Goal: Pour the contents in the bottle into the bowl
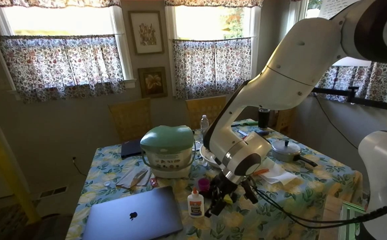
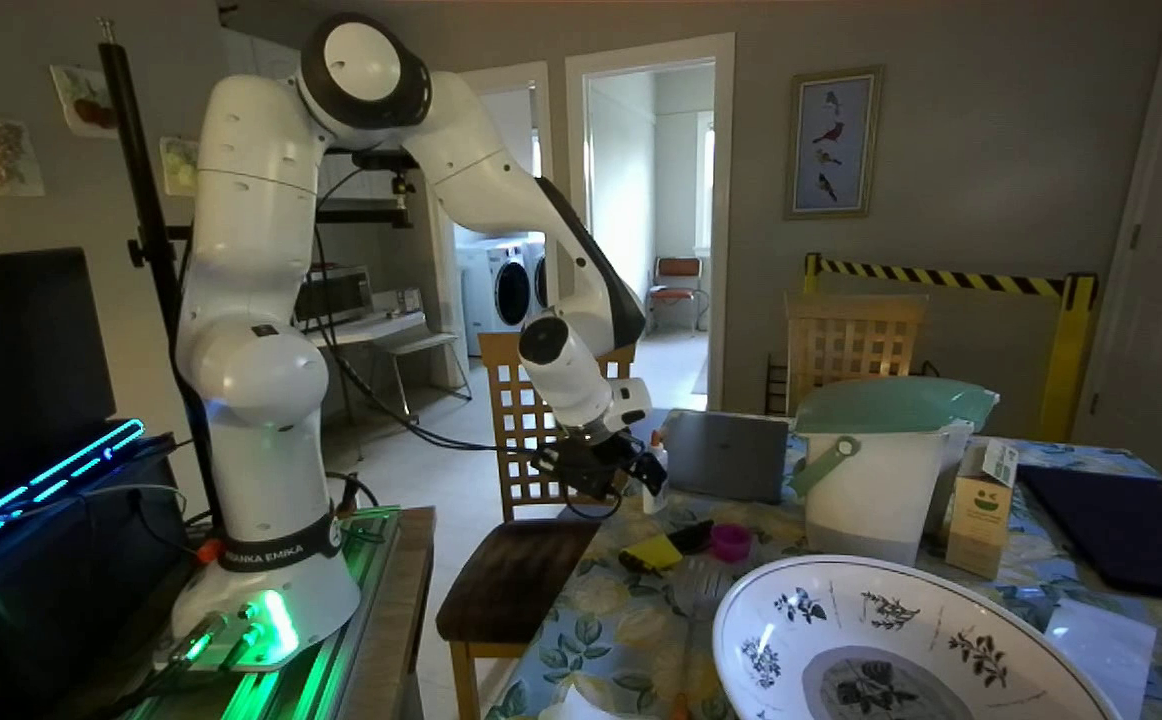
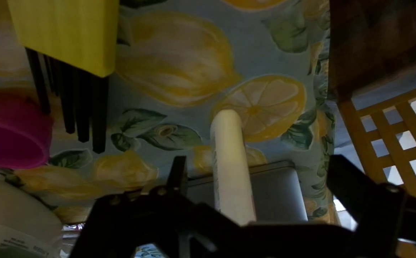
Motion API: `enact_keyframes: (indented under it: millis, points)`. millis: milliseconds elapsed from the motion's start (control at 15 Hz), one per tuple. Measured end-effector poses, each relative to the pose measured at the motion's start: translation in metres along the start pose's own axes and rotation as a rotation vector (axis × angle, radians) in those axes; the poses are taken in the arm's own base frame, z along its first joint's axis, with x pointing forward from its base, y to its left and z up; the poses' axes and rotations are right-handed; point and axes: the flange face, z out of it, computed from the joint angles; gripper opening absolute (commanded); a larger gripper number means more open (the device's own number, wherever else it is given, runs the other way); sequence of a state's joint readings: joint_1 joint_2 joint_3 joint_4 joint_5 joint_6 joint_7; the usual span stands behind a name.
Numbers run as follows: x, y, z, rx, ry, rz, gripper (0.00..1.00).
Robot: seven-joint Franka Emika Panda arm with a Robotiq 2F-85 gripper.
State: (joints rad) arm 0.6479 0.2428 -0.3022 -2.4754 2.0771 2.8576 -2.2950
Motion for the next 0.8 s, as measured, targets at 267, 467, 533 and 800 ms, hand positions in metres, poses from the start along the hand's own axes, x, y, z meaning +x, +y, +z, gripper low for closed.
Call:
enact_keyframes:
  millis: [267, 467, 533, 800]
  points:
    - [0.003, 0.000, 0.000, -0.001, 0.005, -0.002, 1.00]
    - [0.007, 0.001, 0.000, -0.002, 0.013, -0.021, 1.00]
    - [0.009, 0.001, 0.000, -0.003, 0.017, -0.030, 1.00]
    - [0.013, 0.002, 0.001, -0.005, 0.022, -0.061, 0.75]
